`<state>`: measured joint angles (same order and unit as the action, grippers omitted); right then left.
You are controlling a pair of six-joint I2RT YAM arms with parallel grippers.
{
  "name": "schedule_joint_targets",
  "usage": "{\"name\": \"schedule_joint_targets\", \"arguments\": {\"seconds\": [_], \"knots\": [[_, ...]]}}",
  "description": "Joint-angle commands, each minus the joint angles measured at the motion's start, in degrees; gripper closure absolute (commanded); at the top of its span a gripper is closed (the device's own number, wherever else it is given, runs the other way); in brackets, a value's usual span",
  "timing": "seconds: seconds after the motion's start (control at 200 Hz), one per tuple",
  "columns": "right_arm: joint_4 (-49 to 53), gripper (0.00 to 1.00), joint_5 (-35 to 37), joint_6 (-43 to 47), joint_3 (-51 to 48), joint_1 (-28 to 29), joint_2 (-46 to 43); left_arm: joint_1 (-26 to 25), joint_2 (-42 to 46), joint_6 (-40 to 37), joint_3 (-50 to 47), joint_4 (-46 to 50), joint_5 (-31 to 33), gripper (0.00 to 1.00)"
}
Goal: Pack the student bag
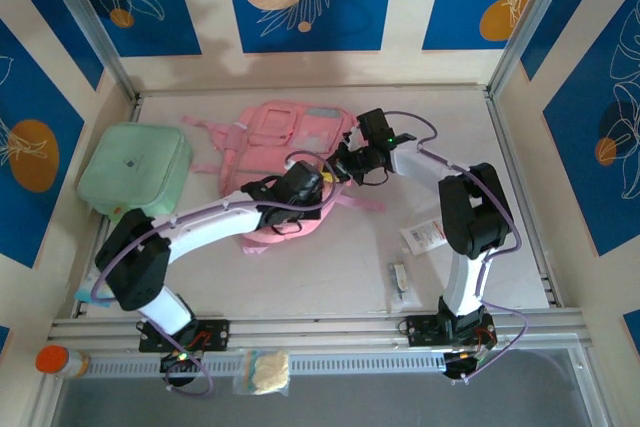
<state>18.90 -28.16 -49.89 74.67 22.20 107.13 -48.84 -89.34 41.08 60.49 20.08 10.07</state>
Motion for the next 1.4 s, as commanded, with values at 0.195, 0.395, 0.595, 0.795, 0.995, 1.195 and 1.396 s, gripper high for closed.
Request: {"name": "schedule_joint_targets", "arguments": {"seconds": [0.195, 0.395, 0.595, 0.795, 0.995, 1.195, 1.396], "knots": [[7.1, 1.00, -1.4, 11.0, 11.5, -10.6, 4.5, 10.4, 10.5, -5.7, -15.0, 5.3, -2.8, 1.00], [8.1, 0.65, -2.6, 8.6, 10.3, -7.4, 2.2, 9.8, 10.1, -3.6, -12.7, -1.0, -8.5, 1.00], [3.8, 0.43, 0.2, 0.1, -4.0, -4.9, -7.8, 8.0, 7.6, -2.4, -9.0, -3.0, -8.6, 1.00], [-6.3, 0.34, 5.5, -12.1, -14.6, 2.2, -14.3, 7.3, 6.7, -2.2, -8.6, -4.1, -8.3, 1.00], [-17.1, 0.32, 10.7, -22.5, -15.3, 8.7, -10.2, 7.0, 6.7, -2.4, -8.4, -3.9, -8.0, 1.00], [-19.6, 0.44, 18.9, -26.6, -12.9, 12.2, -5.3, 7.0, 6.5, -2.8, -8.7, -3.8, -7.1, 1.00], [-15.5, 0.83, 22.0, -21.8, -11.0, 12.7, -5.1, 7.0, 7.8, -4.2, -8.7, -0.9, -5.1, 1.00]]}}
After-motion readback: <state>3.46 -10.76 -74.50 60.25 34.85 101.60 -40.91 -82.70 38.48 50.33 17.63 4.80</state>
